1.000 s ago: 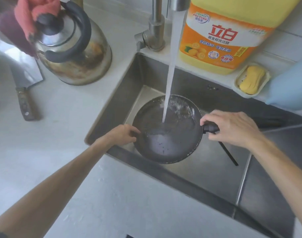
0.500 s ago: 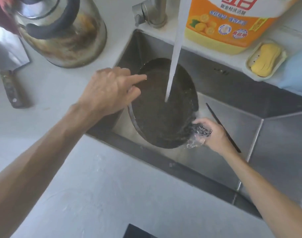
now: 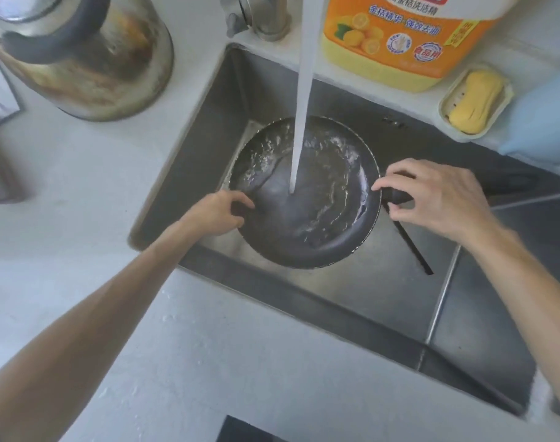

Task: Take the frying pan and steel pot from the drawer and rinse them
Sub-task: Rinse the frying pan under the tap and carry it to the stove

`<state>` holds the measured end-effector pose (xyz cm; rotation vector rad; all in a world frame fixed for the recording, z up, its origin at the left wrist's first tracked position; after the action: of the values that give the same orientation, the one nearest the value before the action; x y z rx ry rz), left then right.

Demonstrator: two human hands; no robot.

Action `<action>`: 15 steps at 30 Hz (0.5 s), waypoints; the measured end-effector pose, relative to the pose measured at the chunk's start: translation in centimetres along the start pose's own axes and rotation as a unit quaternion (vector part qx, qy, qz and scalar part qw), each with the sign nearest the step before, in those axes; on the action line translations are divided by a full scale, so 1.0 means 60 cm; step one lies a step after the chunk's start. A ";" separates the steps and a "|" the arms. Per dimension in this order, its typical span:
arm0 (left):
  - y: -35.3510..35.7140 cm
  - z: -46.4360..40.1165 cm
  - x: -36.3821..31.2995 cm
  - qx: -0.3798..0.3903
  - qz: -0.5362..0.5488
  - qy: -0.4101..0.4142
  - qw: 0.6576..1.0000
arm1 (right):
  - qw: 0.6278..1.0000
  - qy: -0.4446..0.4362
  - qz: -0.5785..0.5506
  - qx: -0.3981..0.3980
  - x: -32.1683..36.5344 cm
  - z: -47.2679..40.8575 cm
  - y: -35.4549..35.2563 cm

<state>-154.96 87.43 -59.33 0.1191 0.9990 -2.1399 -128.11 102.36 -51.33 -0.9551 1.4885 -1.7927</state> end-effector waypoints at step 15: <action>-0.151 0.123 -0.109 -0.300 -0.292 0.179 0.890 | 0.855 0.130 -0.474 0.164 0.060 0.030 0.213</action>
<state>-154.80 89.92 -46.15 -0.1105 2.0897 -2.2438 -128.48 96.12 -63.19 -1.4410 0.7870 -2.8488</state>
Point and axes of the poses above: each hand's wrist, its own z-axis away from the middle knuckle, its own y-axis out of the palm, x = y × z, the point moved 5 cm from there along -z, towards the middle knuckle, and after that the axes turned 2 degrees about -y, right-handed, at the moved point
